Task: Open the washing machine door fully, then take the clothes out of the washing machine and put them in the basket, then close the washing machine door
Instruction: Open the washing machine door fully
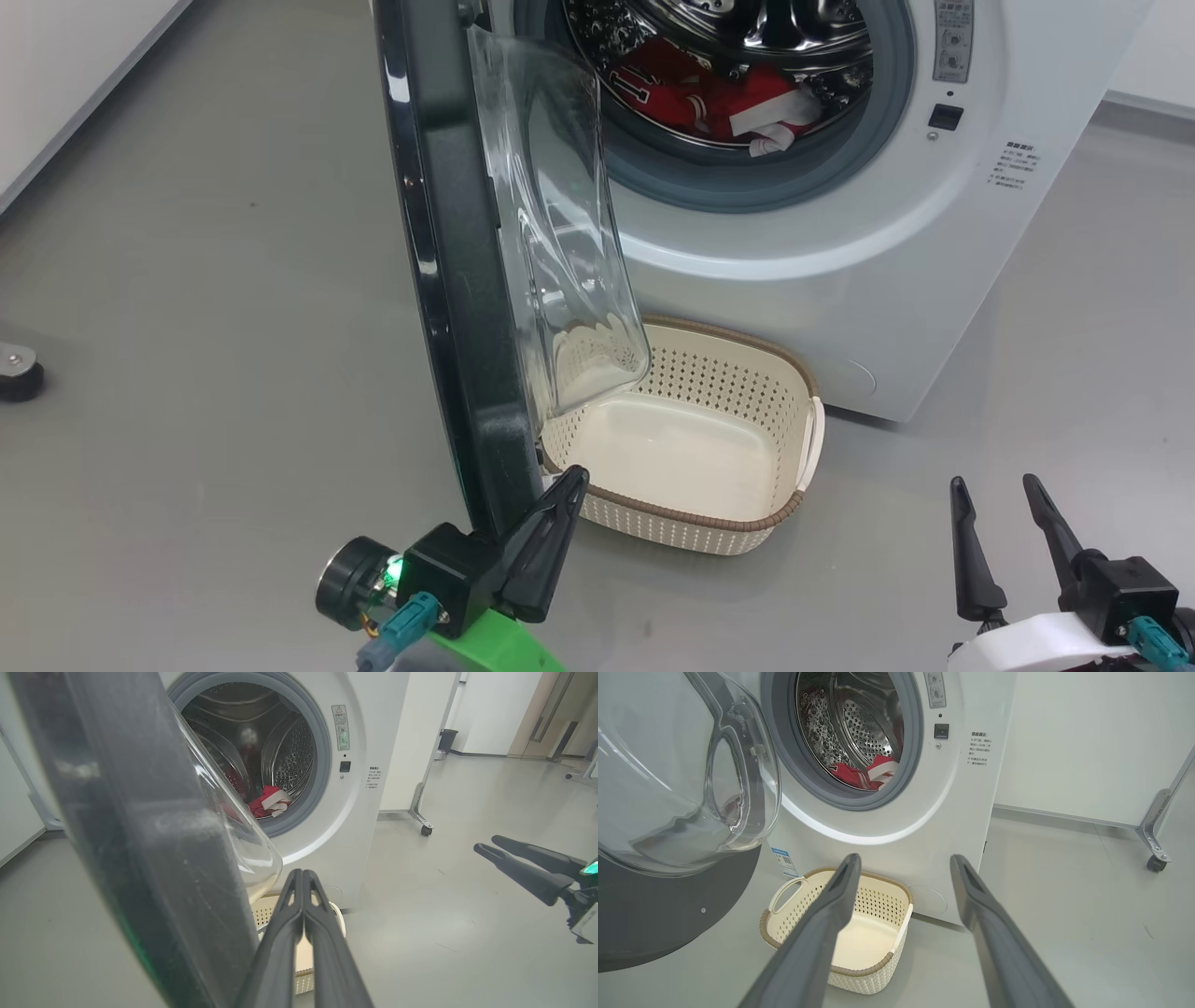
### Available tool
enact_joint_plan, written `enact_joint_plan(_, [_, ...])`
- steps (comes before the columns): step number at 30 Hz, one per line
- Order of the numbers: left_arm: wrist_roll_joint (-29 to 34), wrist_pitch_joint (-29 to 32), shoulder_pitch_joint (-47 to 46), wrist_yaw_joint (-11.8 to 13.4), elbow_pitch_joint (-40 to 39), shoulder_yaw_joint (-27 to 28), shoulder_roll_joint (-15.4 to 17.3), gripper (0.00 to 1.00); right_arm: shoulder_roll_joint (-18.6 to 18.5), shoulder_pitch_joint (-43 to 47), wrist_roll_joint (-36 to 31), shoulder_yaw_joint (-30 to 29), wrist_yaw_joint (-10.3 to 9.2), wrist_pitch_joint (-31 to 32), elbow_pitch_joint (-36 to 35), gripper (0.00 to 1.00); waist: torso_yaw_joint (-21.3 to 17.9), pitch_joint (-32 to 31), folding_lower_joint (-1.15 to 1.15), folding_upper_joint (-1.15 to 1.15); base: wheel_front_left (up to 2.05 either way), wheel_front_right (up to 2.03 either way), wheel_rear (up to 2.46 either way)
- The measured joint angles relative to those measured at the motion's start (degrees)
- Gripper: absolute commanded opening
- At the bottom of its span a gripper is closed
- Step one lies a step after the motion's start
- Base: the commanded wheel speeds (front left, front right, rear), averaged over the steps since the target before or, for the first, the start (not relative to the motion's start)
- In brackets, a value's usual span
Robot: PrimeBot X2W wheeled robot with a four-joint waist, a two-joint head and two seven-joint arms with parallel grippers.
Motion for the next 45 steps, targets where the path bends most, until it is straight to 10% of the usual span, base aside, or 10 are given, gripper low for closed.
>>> enact_joint_plan(45, [0.64, -2.11, -0.01, 3.79, 7.45, 3.18, -0.57, 0.00, -0.10, 0.26, 0.00, -1.79, 0.05, 0.00, -0.38, 1.00, 6.56, 0.15, 0.00, 0.00, 0.00, 0.00, 0.00])
